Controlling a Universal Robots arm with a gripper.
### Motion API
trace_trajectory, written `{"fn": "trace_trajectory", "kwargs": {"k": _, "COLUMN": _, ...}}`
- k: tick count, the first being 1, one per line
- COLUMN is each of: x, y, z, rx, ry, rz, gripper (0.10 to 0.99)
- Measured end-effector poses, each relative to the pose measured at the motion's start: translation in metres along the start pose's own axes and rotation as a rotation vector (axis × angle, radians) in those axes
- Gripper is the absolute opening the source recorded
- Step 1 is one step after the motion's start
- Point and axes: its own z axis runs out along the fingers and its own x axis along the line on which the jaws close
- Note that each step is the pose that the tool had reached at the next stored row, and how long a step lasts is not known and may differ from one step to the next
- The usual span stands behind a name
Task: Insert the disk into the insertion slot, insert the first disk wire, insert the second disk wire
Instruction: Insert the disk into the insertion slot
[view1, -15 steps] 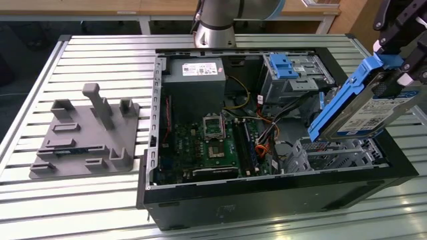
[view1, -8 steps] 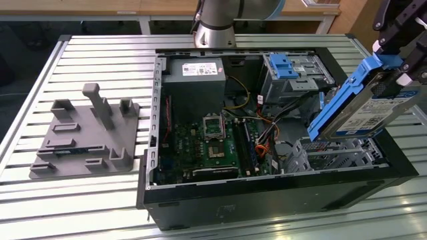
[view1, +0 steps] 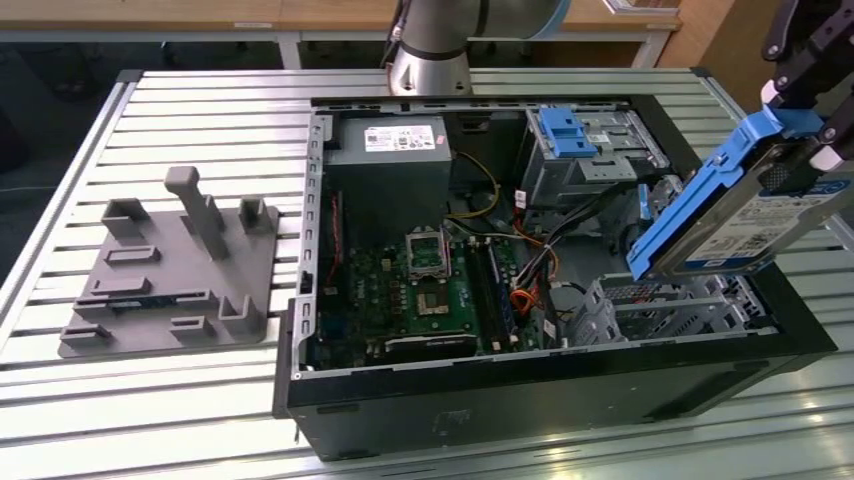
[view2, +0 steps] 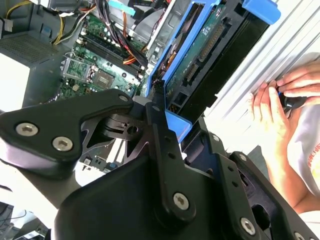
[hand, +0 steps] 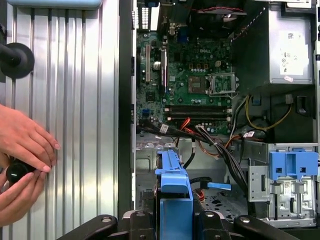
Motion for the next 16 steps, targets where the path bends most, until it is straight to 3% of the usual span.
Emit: {"fn": "trace_trajectory", "kwargs": {"k": 16, "x": -0.0097, "y": -0.0016, "z": 0.0121, "rx": -0.002, "ry": -0.0013, "rz": -0.024, "gripper": 0.365}}
